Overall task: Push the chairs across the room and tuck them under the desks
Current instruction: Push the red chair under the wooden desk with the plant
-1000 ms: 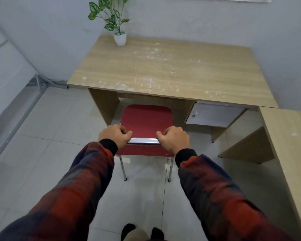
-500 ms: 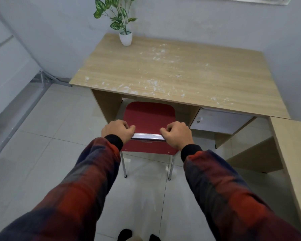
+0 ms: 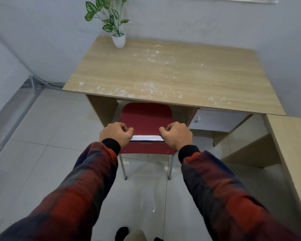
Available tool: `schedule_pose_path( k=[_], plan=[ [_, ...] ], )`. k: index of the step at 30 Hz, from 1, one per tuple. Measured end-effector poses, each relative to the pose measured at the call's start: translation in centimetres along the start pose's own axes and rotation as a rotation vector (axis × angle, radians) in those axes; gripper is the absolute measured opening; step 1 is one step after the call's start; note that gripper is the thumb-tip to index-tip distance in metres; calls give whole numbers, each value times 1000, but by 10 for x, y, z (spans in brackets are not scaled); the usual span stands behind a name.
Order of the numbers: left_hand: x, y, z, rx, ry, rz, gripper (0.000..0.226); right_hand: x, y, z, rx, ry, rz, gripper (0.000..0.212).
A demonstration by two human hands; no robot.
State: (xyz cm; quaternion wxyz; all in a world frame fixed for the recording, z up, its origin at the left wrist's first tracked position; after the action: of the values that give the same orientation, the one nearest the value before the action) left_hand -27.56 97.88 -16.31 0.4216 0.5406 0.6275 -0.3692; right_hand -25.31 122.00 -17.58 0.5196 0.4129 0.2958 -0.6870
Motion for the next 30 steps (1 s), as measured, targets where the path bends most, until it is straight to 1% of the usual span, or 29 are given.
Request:
schedule_pose_path(
  k=[8,13,15,19,23,25,30],
  plan=[
    [-6,-51,18,58,15,-6,35,18,-24,30,53,-52,-39,46],
    [-12,-94,40,102,11,40,32,35,-36,59,82,-123,-54,33],
    [-12,-109,46,119,0,71,31,44,-42,70,88,-126,-24,31],
    [-11,-134,55,177,-12,141,30,60,-46,84,156,-50,79,42],
    [-12,-152,61,236,-20,201,29,68,-49,95,241,-36,127,49],
    [-13,-160,63,255,-25,214,29,71,-49,102,260,-34,104,50],
    [-13,-183,74,283,-31,238,25,72,-52,117,276,-65,-41,51]
  ],
)
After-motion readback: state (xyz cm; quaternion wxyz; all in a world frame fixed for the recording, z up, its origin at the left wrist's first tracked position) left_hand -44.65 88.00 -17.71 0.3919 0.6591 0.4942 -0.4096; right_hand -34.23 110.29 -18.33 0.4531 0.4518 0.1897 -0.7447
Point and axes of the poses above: each hand's wrist, its own y-axis away from the middle knuckle, its own x-axis out of the palm, z = x × y, the point moved 9 cm from there along -y, towards the middle knuckle, and after that the axes turned 7 degrees about -z, right-handed, at the moved point
